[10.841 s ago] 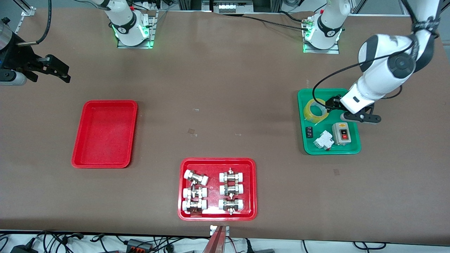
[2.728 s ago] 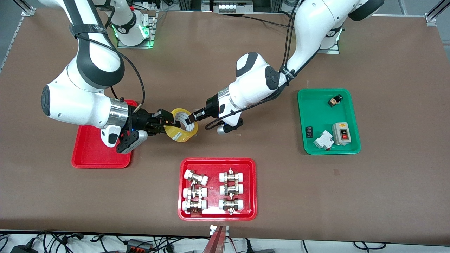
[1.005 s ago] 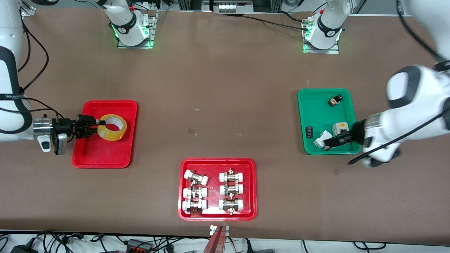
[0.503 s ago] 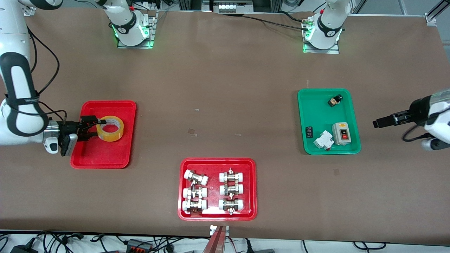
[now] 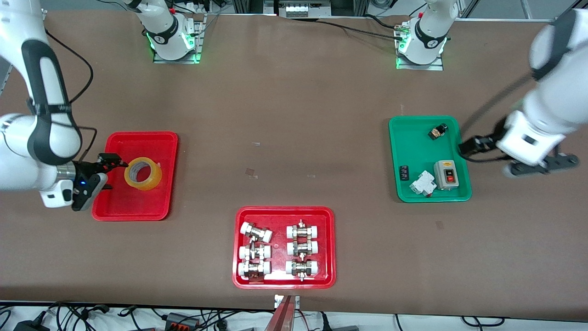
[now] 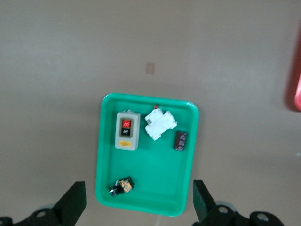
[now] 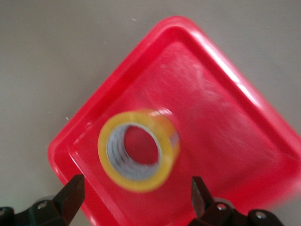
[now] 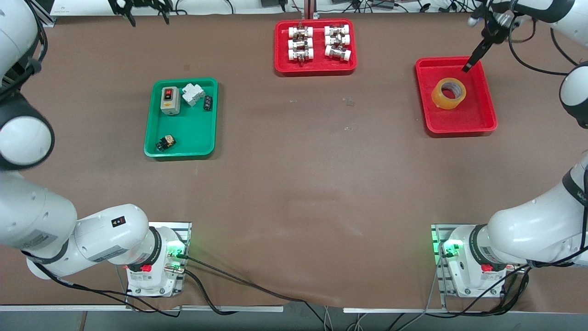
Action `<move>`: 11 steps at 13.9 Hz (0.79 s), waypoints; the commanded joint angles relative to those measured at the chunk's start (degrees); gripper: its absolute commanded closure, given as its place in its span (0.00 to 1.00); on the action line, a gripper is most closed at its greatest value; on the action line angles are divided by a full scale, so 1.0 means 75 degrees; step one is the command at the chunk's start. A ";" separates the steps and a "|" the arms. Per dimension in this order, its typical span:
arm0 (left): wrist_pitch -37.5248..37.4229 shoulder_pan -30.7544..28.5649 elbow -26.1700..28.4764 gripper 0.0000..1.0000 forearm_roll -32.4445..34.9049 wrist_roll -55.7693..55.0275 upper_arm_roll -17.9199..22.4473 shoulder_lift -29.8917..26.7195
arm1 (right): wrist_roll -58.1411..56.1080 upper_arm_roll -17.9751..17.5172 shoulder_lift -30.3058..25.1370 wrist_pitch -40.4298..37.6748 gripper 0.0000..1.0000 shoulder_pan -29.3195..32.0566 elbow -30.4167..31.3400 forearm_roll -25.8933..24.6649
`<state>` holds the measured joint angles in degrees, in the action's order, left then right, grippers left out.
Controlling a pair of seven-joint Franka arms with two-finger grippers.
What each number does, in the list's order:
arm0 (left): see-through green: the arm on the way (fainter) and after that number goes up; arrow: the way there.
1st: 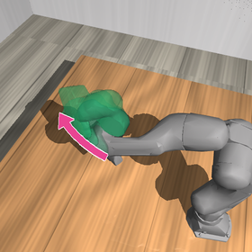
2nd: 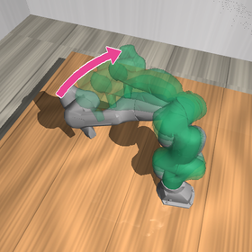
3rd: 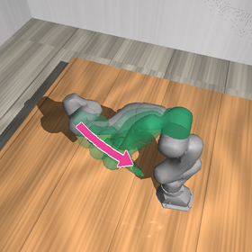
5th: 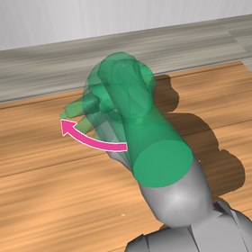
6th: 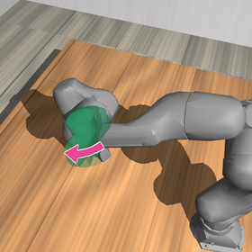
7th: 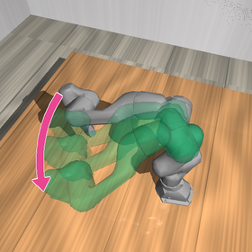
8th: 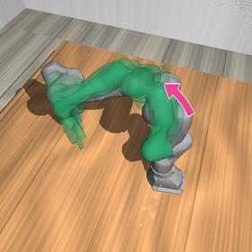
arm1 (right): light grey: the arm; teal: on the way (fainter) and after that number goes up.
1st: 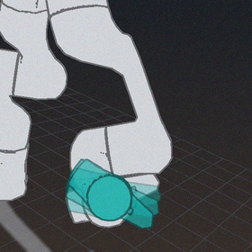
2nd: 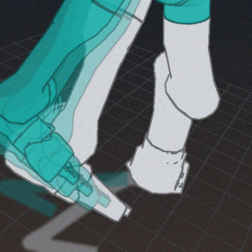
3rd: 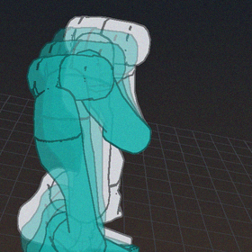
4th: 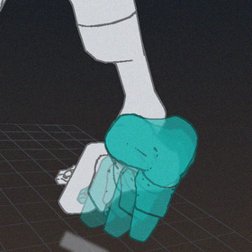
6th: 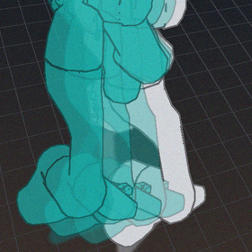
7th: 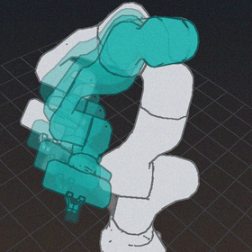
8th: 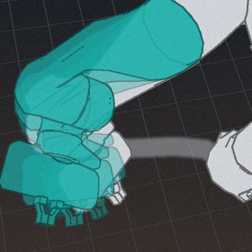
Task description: Left arm passes tape to right arm into tray
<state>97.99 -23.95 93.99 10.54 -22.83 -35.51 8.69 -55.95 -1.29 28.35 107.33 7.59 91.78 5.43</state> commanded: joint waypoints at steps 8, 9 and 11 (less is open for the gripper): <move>0.0299 0.0909 0.1731 0.00 -0.1452 0.0432 0.1631 -0.1874 | 0.6108 -0.0039 -0.3238 -0.2275 0.00 -0.1046 0.0395 -0.0970; 0.0225 0.0920 0.1648 0.00 -0.1452 0.0419 0.1595 -0.1921 | 0.6355 -0.0039 -0.3542 -0.2264 0.00 -0.1058 0.0512 -0.0970; 0.0224 0.0804 0.1438 0.00 -0.1546 0.0803 0.1769 -0.1839 | 0.6556 -0.0051 -0.4058 -0.2159 0.00 -0.1058 0.0827 -0.0912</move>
<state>101.30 -17.14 106.63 0.54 -19.20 -23.65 -4.64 -9.47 -1.61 2.79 90.11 -0.21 93.48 -0.98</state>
